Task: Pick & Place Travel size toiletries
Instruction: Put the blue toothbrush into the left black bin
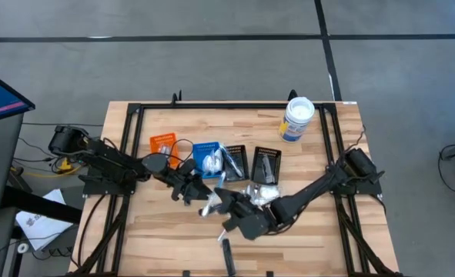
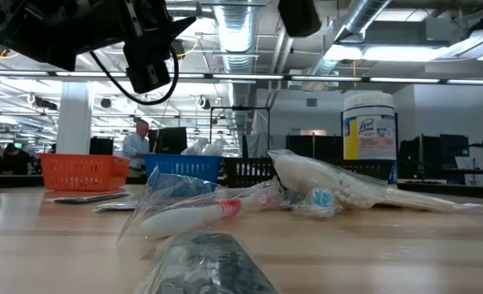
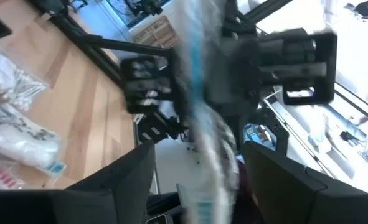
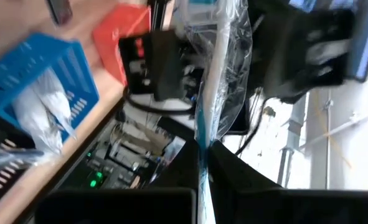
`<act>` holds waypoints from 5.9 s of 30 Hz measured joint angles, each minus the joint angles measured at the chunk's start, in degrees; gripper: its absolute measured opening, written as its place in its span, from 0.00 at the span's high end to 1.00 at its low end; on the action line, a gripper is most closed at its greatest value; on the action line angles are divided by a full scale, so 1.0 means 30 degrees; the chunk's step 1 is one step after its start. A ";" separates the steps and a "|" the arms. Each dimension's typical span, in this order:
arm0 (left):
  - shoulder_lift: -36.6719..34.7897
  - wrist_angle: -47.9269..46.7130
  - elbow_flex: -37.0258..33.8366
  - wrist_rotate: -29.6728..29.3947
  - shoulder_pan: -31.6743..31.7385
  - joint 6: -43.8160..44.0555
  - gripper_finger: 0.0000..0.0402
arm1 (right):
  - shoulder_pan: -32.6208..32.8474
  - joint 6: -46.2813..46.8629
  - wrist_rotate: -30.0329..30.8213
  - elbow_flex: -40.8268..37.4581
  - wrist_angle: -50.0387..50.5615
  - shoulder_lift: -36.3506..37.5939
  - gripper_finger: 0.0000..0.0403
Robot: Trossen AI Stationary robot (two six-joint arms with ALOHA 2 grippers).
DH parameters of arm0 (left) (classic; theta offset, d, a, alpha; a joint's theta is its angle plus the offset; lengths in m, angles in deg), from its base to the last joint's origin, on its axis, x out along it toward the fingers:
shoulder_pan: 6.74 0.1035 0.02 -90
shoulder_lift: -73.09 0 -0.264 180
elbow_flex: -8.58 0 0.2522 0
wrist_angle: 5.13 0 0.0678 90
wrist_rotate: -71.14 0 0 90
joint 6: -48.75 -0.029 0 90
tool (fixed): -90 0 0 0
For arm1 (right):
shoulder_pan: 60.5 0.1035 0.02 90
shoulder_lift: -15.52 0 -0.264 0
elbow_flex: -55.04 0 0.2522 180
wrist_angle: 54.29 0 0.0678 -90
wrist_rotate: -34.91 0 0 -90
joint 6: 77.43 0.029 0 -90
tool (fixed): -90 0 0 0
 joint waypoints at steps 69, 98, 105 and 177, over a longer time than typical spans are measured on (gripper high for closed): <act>-0.0006 0.0234 0.0897 -0.7567 -0.0327 -0.7711 0.99 | 0.2358 2.9642 -0.1248 -0.0066 0.0162 0.8064 0.40; 0.0000 0.0013 0.2744 -0.6503 -0.1856 -0.9290 0.99 | -0.5488 3.8964 -1.6727 -0.9107 -1.1458 0.7867 0.73; 0.0000 -0.0269 0.2736 -0.6030 -0.1420 -0.8953 0.98 | -0.5682 3.8492 -1.7393 -0.8797 -1.1808 0.7162 0.69; 0.0007 -0.2615 0.2722 -0.6493 0.0088 -0.9158 0.98 | -0.6189 3.7018 -1.6851 -0.8611 -1.0065 0.6696 0.71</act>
